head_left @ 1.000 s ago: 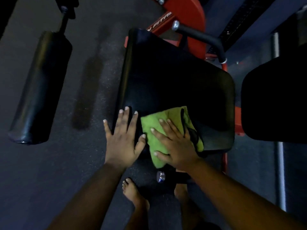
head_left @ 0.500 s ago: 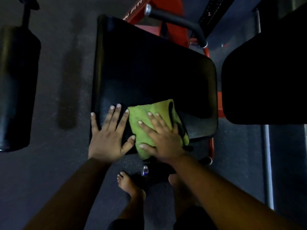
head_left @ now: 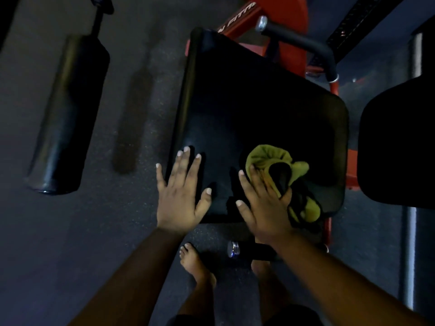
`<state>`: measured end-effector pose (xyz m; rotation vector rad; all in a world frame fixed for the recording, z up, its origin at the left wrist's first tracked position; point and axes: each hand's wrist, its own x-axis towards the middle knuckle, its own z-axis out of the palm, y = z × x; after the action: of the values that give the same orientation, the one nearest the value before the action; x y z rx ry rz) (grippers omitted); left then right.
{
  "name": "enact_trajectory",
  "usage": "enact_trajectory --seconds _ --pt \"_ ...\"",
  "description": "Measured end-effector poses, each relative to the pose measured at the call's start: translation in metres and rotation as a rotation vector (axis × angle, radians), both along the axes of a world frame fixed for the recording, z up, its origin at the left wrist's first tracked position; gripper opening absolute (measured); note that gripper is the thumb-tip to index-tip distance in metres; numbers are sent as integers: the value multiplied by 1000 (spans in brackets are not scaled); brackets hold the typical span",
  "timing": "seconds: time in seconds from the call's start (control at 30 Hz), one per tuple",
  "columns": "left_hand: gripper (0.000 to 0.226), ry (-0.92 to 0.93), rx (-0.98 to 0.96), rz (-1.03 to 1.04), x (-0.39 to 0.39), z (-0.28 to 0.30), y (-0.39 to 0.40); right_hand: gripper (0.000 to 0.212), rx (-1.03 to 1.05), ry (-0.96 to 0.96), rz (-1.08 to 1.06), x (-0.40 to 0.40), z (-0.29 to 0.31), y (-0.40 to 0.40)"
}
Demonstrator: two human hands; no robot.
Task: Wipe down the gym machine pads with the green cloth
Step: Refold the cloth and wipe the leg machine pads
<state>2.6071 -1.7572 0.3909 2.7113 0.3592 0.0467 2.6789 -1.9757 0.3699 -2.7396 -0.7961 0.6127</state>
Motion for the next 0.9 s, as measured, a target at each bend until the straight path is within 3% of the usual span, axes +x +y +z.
enact_trajectory --seconds 0.1,0.23,0.3,0.5,0.6,0.7,0.8,0.9 --pt "73 89 32 46 3 -2 -1 77 -11 -75 96 49 -10 -28" --pt "77 174 86 13 5 -3 -1 84 -118 9 -314 95 -23 -66" --pt "80 202 109 0 7 -3 -1 89 -165 31 -384 82 -22 -57" --pt "78 151 36 56 7 3 -3 76 -29 43 -46 -25 -4 -16" --pt "74 56 -75 141 4 2 -2 78 30 -110 213 9 0 17" --pt "73 88 -102 286 6 -2 -4 75 29 -259 489 83 5 68" --pt "75 211 -78 437 11 -6 -8 73 63 -243 417 144 11 129" --pt "77 235 -71 446 12 -9 -9 69 96 -186 310 185 15 182"
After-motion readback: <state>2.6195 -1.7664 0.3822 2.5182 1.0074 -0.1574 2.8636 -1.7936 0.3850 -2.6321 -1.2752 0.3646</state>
